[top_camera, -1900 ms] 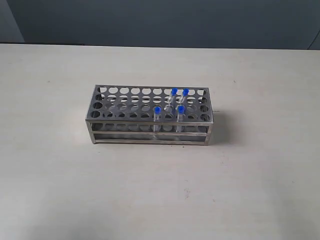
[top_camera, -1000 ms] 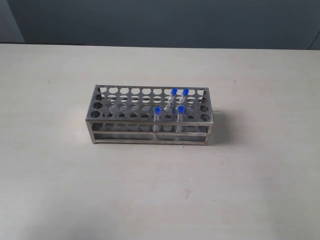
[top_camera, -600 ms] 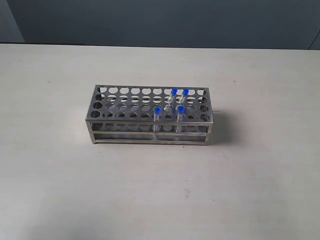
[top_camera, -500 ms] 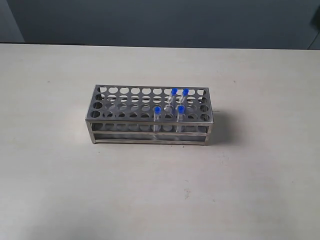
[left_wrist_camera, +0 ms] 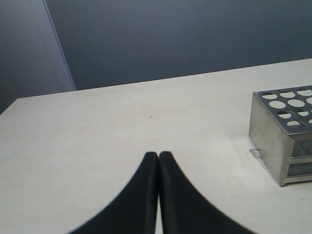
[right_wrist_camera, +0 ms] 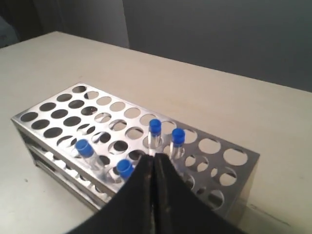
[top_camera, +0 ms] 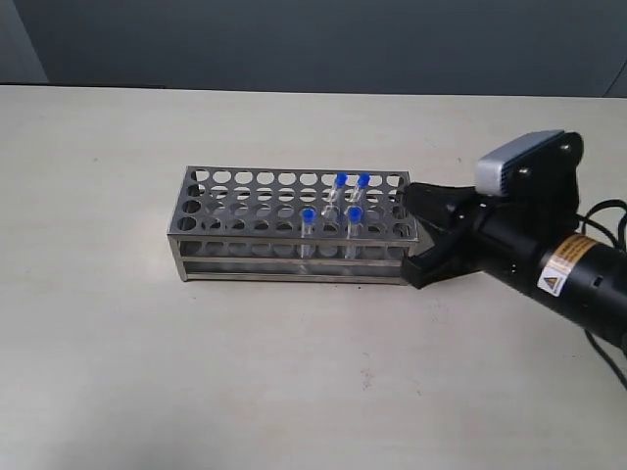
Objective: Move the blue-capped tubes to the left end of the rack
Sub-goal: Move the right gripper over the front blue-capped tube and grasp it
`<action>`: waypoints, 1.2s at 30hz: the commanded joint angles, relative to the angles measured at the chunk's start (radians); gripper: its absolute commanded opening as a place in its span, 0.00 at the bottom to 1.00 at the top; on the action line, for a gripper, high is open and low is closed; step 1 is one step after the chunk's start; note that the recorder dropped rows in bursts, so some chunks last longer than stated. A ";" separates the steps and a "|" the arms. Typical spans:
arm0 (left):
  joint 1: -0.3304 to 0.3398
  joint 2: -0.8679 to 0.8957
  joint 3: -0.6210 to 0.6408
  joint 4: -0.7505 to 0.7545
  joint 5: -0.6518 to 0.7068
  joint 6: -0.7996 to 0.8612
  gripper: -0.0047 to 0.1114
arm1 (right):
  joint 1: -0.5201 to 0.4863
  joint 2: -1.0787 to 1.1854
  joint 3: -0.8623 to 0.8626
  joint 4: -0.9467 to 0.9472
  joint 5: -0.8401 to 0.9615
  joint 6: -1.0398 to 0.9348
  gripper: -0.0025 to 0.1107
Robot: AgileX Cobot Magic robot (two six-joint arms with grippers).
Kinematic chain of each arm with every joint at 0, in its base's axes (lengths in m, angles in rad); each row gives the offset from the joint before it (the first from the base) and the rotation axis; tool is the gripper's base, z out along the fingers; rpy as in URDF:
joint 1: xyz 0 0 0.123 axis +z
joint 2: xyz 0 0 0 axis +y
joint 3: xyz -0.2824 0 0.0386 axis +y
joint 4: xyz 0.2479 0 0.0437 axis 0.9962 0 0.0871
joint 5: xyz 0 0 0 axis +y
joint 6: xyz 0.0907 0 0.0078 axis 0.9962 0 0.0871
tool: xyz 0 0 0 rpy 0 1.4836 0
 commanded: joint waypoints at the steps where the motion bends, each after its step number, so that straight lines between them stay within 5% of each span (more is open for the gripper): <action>1: -0.005 -0.005 -0.003 0.002 -0.001 0.000 0.05 | 0.023 0.113 -0.034 -0.042 -0.049 -0.027 0.10; 6: -0.005 -0.005 -0.003 0.002 -0.001 0.000 0.05 | 0.023 0.201 -0.068 -0.127 -0.150 -0.027 0.39; 22: -0.005 -0.005 -0.003 0.002 -0.001 0.000 0.05 | 0.023 0.339 -0.201 -0.121 -0.103 -0.033 0.41; 29: -0.005 -0.005 -0.003 0.002 -0.001 0.000 0.05 | 0.023 0.397 -0.240 -0.121 -0.093 -0.033 0.34; 34: -0.005 -0.005 -0.003 0.002 -0.001 0.000 0.05 | 0.023 0.397 -0.242 -0.127 -0.093 -0.033 0.06; 36: -0.005 -0.005 -0.003 0.002 -0.001 0.000 0.05 | 0.023 0.397 -0.242 -0.128 -0.093 -0.033 0.02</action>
